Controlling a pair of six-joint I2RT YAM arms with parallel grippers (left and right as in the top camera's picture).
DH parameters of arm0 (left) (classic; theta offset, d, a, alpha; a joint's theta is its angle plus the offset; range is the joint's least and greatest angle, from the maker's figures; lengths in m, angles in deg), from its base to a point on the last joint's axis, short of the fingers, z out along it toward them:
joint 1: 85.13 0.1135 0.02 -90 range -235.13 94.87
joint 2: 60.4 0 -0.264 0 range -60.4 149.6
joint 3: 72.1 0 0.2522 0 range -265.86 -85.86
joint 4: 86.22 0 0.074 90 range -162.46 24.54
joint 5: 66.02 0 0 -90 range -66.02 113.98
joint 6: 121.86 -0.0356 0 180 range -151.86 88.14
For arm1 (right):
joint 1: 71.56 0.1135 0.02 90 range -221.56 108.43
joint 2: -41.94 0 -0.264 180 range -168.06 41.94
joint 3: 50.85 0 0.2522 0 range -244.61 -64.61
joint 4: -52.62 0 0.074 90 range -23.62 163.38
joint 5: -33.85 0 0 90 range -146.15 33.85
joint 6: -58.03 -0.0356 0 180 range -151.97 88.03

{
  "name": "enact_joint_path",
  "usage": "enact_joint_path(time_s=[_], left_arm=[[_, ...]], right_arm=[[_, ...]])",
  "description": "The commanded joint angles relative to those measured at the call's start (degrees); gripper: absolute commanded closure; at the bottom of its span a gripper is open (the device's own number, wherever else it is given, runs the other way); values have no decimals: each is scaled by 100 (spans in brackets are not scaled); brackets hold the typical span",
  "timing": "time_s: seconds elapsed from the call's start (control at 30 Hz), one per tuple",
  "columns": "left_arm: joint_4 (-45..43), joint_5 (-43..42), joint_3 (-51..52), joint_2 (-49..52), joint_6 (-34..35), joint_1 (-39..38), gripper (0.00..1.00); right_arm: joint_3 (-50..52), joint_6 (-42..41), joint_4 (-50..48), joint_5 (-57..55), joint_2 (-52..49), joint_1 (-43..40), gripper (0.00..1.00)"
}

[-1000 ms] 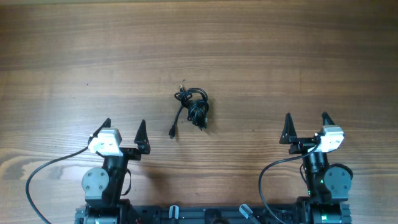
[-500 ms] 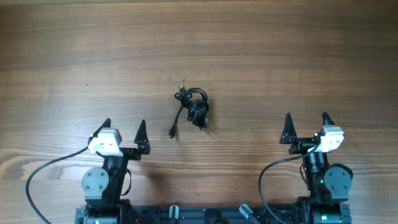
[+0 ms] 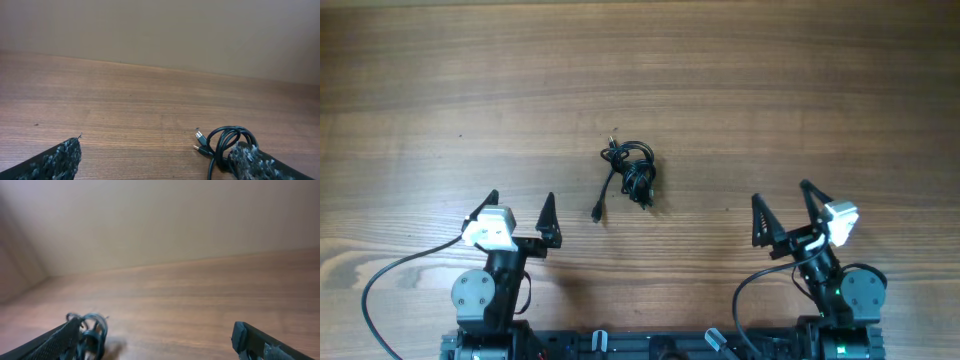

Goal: Untangle cables
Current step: 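Move both grippers forward toward the tangled black cable bundle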

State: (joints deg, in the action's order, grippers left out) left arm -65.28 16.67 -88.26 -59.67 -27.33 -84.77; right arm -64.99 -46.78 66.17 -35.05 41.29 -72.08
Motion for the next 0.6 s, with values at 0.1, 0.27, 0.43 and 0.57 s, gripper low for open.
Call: enact_joint_path(time_s=[0.1, 0.27, 0.43, 0.57], left_arm=[[365, -133, -356, 4, -111, -15, 0], [1200, -291, -1434, 658, -136, -15, 0], [2472, -1145, -3491, 2485, -133, -15, 0], [3620, -1545, -5257, 4437, -129, -15, 0]], right_arm=[[-494, 308, 72, 866, -551, 2, 0], [-1355, 605, 404, 1207, -1475, 2, 0], [-2782, 1045, 1390, 1742, -2754, 2, 0], [-3560, 1331, 1823, 2201, -3617, 2, 0]])
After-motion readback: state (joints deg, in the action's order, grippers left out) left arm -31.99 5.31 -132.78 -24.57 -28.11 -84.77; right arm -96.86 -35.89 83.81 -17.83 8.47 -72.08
